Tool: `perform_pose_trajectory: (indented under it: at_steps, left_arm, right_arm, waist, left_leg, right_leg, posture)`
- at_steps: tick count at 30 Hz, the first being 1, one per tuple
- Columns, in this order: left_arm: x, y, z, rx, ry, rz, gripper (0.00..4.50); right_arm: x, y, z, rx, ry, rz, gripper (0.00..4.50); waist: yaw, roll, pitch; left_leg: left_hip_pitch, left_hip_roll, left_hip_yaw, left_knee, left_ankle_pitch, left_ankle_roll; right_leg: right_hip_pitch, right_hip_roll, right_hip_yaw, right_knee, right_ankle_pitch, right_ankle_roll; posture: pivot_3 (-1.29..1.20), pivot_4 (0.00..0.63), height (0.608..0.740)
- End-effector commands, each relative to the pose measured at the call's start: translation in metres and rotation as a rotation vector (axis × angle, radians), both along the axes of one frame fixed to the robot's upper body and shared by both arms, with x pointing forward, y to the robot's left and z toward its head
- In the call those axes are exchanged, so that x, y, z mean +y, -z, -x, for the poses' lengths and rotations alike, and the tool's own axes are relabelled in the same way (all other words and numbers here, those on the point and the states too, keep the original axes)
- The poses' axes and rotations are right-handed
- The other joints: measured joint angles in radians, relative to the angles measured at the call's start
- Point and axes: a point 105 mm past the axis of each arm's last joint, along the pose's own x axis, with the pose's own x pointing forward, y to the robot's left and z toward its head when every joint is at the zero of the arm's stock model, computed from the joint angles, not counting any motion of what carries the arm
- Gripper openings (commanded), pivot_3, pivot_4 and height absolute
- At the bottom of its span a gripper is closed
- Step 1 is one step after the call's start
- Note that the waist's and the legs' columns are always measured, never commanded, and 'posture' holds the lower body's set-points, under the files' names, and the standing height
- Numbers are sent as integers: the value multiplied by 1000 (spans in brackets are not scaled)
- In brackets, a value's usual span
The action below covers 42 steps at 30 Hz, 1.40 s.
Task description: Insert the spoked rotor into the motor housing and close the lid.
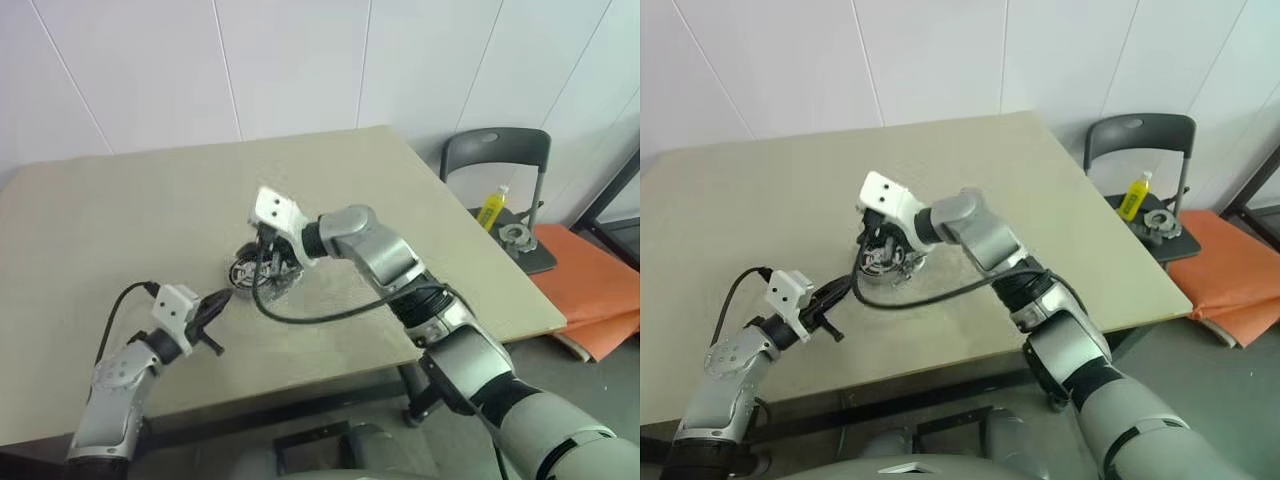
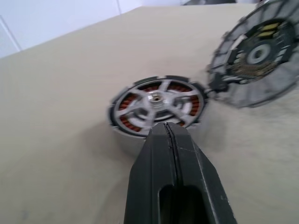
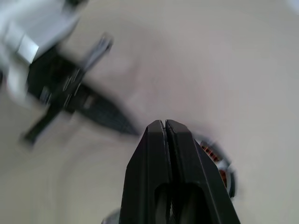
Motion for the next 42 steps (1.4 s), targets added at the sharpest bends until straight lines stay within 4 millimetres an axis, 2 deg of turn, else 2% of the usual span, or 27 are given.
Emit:
perform_pose_trajectory:
  at_steps: [1,4,13,16,21,25,33,42]
  left_arm:
    - [7,-17,-6,-72,-23,-20,0]
    - [8,-17,-6,-70,-24,-26,0]
    - [6,-15,-6,-64,-17,-22,0]
    - [6,-14,-6,-61,-17,-25,0]
    - [7,-14,-5,-60,-20,-25,0]
    - [7,-15,-6,-62,-17,-26,0]
    - [5,-15,-9,-65,-11,-25,0]
    - [4,-13,-9,-59,-7,-23,0]
  right_arm:
    - [0,-6,5,-151,-69,44,120]
    - [-3,4,5,-250,-111,122,120]
    - [8,7,4,-292,-121,172,120]
    - [2,14,3,-305,-138,218,120]
    - [-21,31,1,-324,-198,353,120]
    - [-33,34,-2,-352,-237,415,120]
    - [-37,35,-7,-402,-229,425,120]
    - [-45,45,-29,-596,-194,515,120]
  waist:
    - [0,0,0]
    - [0,0,0]
    - [-2,0,0]
    - [-2,-1,0]
    - [-2,0,0]
    - [-1,0,0]
    - [0,0,0]
    - [0,-1,0]
  left_leg:
    - [0,0,0,0,0,0]
    - [0,0,0,0,0,0]
    - [2,0,0,0,0,0]
    - [3,0,0,0,0,0]
    - [4,0,0,0,0,0]
    - [3,0,0,0,0,0]
    - [3,0,0,-1,0,0]
    - [3,0,0,0,0,0]
  right_leg:
    - [0,0,0,0,0,0]
    - [0,0,0,0,0,0]
    - [1,1,0,1,0,0]
    - [2,0,0,1,0,0]
    - [3,0,0,1,0,0]
    - [2,0,0,1,0,0]
    - [2,0,0,1,0,0]
    - [2,0,0,1,0,0]
  posture:
    - [0,0,740]
    - [0,0,740]
    - [0,0,740]
    - [0,0,740]
    - [0,0,740]
    - [0,0,740]
    - [0,0,740]
    - [0,0,740]
